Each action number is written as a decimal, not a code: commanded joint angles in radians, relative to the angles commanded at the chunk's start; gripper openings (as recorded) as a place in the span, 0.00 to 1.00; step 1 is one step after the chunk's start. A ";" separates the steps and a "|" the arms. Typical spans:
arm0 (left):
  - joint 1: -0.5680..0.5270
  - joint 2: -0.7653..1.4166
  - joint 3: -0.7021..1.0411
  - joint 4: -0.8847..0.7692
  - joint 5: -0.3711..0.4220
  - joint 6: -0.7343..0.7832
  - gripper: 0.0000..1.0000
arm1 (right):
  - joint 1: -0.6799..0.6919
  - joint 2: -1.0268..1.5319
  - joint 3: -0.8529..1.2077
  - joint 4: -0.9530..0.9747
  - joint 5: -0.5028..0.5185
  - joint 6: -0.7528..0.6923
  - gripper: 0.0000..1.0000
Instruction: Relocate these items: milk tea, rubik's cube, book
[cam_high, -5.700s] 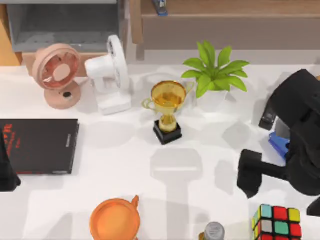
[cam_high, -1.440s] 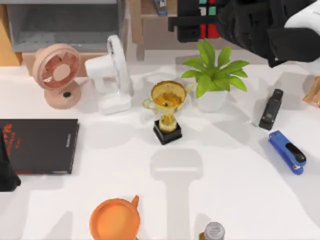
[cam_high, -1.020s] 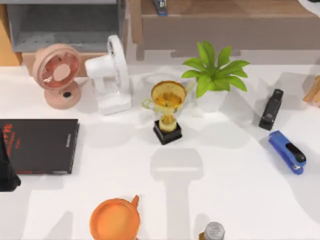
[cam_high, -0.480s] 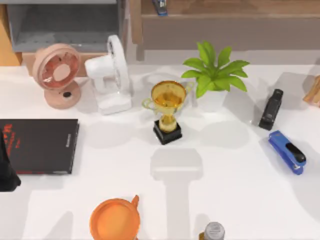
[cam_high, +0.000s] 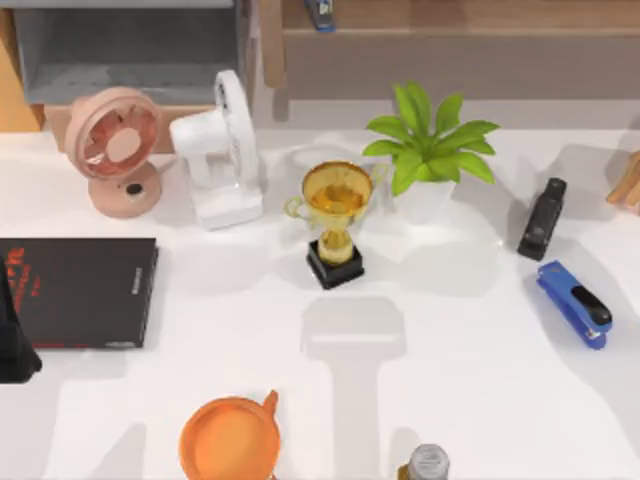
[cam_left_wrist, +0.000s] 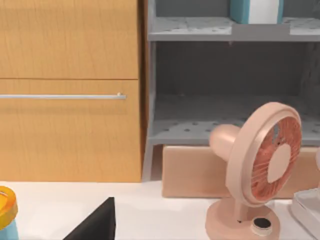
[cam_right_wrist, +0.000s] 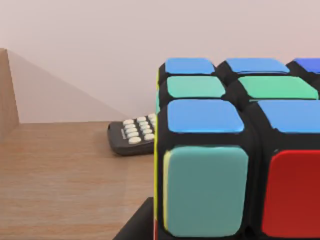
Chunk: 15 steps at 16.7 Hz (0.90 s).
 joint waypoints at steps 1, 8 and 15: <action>0.000 0.000 0.000 0.000 0.000 0.000 1.00 | -0.004 0.025 0.037 -0.018 -0.010 -0.003 0.00; 0.000 0.000 0.000 0.000 0.000 0.000 1.00 | -0.006 0.078 0.101 -0.059 -0.032 -0.007 0.00; 0.000 0.000 0.000 0.000 0.000 0.000 1.00 | -0.006 0.078 0.101 -0.059 -0.032 -0.007 0.53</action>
